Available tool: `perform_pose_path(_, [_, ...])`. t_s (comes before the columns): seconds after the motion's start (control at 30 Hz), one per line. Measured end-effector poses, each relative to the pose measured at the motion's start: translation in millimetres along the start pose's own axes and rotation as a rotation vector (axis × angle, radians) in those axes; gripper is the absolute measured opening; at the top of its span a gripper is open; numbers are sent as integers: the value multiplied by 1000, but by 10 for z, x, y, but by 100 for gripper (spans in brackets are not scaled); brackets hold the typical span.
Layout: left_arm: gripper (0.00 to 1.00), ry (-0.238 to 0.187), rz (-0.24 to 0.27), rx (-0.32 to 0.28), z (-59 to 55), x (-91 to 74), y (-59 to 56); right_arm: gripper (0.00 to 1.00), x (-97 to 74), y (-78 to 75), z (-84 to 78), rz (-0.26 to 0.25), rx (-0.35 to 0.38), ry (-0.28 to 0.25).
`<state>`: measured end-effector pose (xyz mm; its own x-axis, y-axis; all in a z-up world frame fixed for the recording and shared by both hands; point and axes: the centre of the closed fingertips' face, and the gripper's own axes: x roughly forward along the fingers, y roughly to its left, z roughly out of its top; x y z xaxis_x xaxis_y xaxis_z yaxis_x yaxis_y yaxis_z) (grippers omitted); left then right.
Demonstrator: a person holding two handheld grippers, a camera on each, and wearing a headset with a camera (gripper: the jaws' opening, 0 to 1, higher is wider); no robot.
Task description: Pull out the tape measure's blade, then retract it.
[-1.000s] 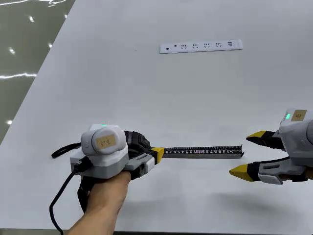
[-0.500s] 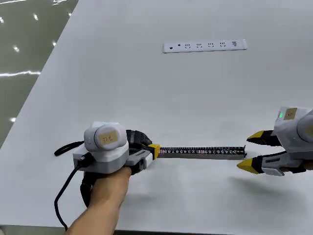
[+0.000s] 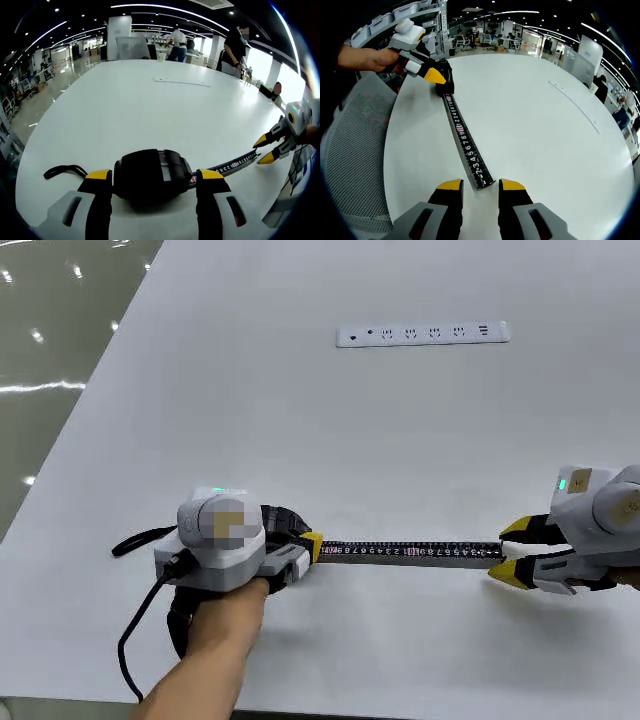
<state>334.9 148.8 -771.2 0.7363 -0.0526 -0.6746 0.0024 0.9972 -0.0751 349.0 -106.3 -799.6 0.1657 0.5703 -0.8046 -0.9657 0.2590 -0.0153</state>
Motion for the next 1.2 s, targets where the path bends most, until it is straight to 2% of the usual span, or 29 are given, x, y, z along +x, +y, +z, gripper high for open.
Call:
perform_pose_path(0.3, [60, -3, -3, 10, 24, 33, 5, 17, 16, -36, 40, -38, 6, -76])
perform_pose_path(0.9, [61, -3, -2, 3, 29, 62, 11, 14, 59, -42, 40, -60, 28, -103])
perform_pose_path(1.2, [61, -3, -1, 0, 28, 69, 9, 12, 46, -54, 21, -61, 83, -118])
